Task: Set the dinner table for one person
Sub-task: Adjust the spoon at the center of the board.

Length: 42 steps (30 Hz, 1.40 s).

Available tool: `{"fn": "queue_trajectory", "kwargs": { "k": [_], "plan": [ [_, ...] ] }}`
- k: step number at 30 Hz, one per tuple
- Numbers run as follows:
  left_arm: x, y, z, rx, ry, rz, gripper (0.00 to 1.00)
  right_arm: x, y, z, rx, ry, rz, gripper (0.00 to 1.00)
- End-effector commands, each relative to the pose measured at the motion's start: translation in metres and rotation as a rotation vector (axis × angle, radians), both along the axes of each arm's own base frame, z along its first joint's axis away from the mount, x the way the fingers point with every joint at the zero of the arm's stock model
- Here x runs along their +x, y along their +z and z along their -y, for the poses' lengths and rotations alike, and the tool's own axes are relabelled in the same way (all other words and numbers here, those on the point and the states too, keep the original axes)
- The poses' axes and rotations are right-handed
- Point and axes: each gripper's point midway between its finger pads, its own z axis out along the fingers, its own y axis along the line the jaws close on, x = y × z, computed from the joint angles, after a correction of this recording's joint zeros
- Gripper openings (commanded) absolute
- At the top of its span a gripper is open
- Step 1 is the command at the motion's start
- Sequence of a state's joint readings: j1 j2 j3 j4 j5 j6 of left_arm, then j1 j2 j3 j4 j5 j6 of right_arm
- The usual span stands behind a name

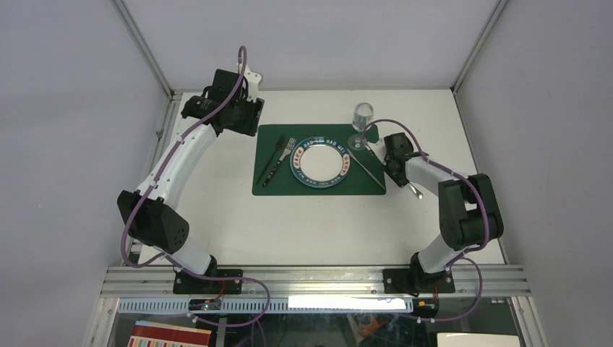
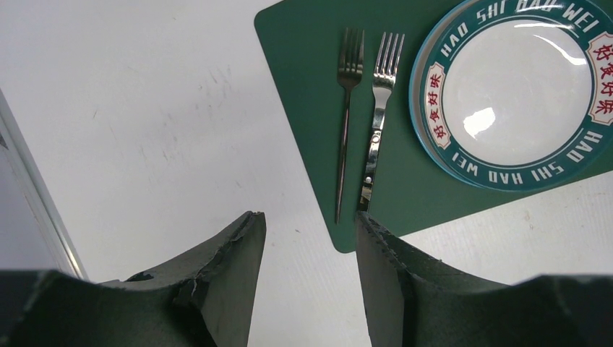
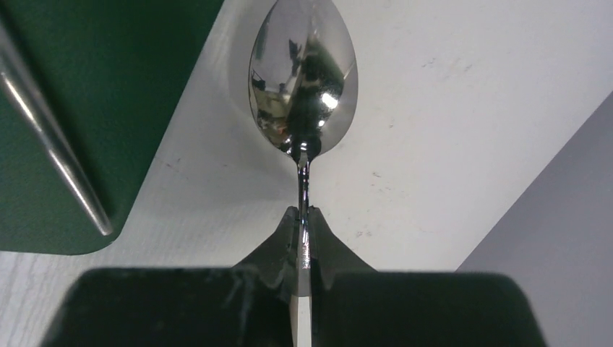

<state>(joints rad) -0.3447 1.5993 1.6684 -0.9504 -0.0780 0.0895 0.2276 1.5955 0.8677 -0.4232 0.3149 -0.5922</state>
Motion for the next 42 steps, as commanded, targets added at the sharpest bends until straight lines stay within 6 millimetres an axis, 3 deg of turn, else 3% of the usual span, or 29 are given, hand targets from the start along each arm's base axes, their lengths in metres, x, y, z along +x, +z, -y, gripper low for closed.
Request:
{"fn": "queue_trajectory", "kwargs": {
  "k": [1,4,8,10,13,16,17,19,21,24,29,35,42],
  "plan": [
    [-0.003,0.031,-0.006,-0.03,0.011,0.102,0.51,0.027,0.022,-0.001,-0.02,-0.031,0.126,0.0],
    [-0.005,0.033,-0.006,-0.034,0.008,0.108,0.51,0.021,0.022,-0.006,-0.012,-0.019,0.125,0.0],
    [-0.009,0.021,-0.001,-0.043,-0.023,0.073,0.51,0.012,0.039,-0.014,0.067,-0.025,0.142,0.0],
    [-0.015,0.014,0.011,-0.082,-0.088,0.041,0.49,-0.002,0.048,-0.027,0.15,0.013,0.115,0.0],
    [-0.029,0.008,0.039,-0.187,-0.227,-0.023,0.48,-0.037,0.066,-0.067,0.382,0.132,-0.014,0.0],
    [-0.047,-0.002,0.067,-0.292,-0.384,-0.108,0.46,-0.088,0.099,-0.107,0.636,0.267,-0.215,0.0],
    [-0.056,-0.001,0.078,-0.348,-0.451,-0.142,0.46,-0.095,0.113,-0.12,0.71,0.314,-0.245,0.0],
    [-0.072,-0.003,0.096,-0.43,-0.558,-0.208,0.47,-0.127,0.137,-0.136,0.839,0.383,-0.396,0.0],
    [-0.08,-0.007,0.107,-0.475,-0.619,-0.263,0.49,-0.144,0.16,-0.147,0.964,0.447,-0.492,0.0],
    [-0.085,-0.014,0.117,-0.5,-0.67,-0.314,0.49,-0.15,0.165,-0.154,1.02,0.482,-0.503,0.0],
    [-0.093,-0.017,0.141,-0.536,-0.758,-0.361,0.52,-0.155,0.141,-0.158,1.014,0.485,-0.609,0.0],
    [-0.123,-0.014,0.18,-0.613,-0.962,-0.467,0.6,-0.143,0.137,-0.16,0.983,0.487,-0.589,0.0],
    [-0.15,-0.046,0.233,-0.583,-1.109,-0.571,0.58,-0.126,0.13,-0.156,0.901,0.467,-0.541,0.0]
  ]
}}
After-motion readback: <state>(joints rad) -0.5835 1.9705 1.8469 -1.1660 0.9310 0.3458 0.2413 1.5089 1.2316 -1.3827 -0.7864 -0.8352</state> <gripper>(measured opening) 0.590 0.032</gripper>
